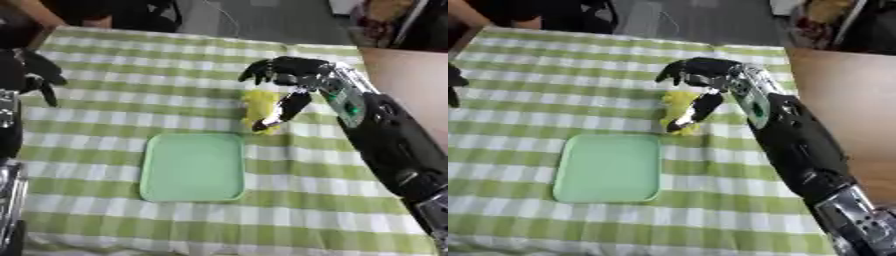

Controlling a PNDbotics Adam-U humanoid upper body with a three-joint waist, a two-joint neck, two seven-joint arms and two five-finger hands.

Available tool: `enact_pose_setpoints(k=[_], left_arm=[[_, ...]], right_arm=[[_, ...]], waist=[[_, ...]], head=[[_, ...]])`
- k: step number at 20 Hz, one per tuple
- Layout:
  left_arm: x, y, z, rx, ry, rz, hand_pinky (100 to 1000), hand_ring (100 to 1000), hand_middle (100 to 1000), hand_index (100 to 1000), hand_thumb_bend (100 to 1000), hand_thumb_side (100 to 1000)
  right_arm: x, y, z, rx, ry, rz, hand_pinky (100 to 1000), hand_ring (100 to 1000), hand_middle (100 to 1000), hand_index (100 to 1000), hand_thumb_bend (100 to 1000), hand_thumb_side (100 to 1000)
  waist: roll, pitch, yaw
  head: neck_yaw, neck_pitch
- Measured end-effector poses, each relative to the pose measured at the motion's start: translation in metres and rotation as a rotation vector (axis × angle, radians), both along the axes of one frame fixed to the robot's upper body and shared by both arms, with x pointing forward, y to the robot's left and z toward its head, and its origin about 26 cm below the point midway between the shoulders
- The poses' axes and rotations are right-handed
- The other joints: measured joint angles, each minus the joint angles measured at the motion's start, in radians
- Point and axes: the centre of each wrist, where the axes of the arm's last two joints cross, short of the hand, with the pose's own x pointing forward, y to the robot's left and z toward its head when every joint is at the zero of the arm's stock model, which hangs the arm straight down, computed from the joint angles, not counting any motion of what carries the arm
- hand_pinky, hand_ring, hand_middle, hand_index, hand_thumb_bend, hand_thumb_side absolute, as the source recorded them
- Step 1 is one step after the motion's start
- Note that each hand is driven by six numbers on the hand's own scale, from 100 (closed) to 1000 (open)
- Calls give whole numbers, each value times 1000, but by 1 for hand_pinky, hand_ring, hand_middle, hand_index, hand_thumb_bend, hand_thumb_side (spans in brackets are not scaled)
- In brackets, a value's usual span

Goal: Pick up objects on the table and place them in the box.

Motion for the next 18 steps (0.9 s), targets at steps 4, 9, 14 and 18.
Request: enact_pose_setpoints(k=[4, 9, 14, 18], left_arm=[[1, -1, 1, 0, -4, -3, 233, 434, 462, 424, 678, 1000], [0, -2, 2, 2, -9, -8, 233, 435, 462, 424, 678, 1000], [0, -3, 2, -1, -9, -11, 233, 435, 463, 425, 678, 1000], [0, -4, 1, -6, -9, -12, 233, 436, 463, 425, 678, 1000]], right_arm=[[0, -2, -8, -3, 16, -9, 724, 767, 880, 938, 695, 600], [1, -4, -12, -4, 23, -15, 720, 765, 876, 934, 695, 600], [2, -7, -15, -3, 28, -28, 709, 758, 871, 927, 697, 592], [2, -11, -22, -3, 46, -48, 707, 758, 867, 922, 698, 589]], waist=[[0, 1, 2], [1, 3, 2], [3, 5, 3], [3, 5, 3]], head=[[-1, 0], [-5, -1], [-7, -1], [-7, -1]])
